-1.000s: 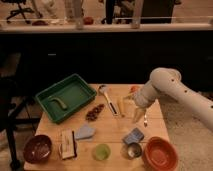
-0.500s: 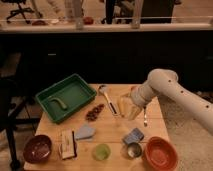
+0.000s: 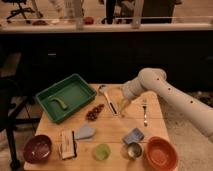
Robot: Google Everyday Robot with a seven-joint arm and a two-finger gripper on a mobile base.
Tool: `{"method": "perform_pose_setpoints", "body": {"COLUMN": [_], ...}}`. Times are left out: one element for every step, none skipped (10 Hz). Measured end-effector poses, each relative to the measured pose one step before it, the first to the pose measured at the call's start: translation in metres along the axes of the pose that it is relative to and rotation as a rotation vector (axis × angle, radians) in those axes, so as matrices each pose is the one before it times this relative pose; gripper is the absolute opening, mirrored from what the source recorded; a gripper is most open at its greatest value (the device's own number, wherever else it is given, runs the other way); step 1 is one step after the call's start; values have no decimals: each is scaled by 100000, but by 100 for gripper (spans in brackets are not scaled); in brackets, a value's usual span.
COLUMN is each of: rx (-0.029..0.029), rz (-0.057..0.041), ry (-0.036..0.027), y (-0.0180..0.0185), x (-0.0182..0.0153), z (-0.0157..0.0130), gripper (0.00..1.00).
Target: Place grapes in tray
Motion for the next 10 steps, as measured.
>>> {"method": "perform_pose_setpoints", "body": {"rx": [1015, 443, -635, -768, -1540, -1422, -1141, -676, -33, 211], "rz": [-139, -410, -103, -145, -430, -190, -39, -279, 35, 253], "ry": [-762, -1115, -845, -684, -1672, -1619, -1607, -1054, 57, 124], "y": [-236, -250, -14, -136, -379, -244, -232, -181, 24, 30], "x": [-566, -768, -372, -260, -628, -187, -147, -284, 48, 165], "z": [1038, 1443, 1198, 862, 1328, 969, 645, 451, -10, -156], "gripper": [80, 80, 80, 80, 80, 80, 80, 80, 80, 80]}}
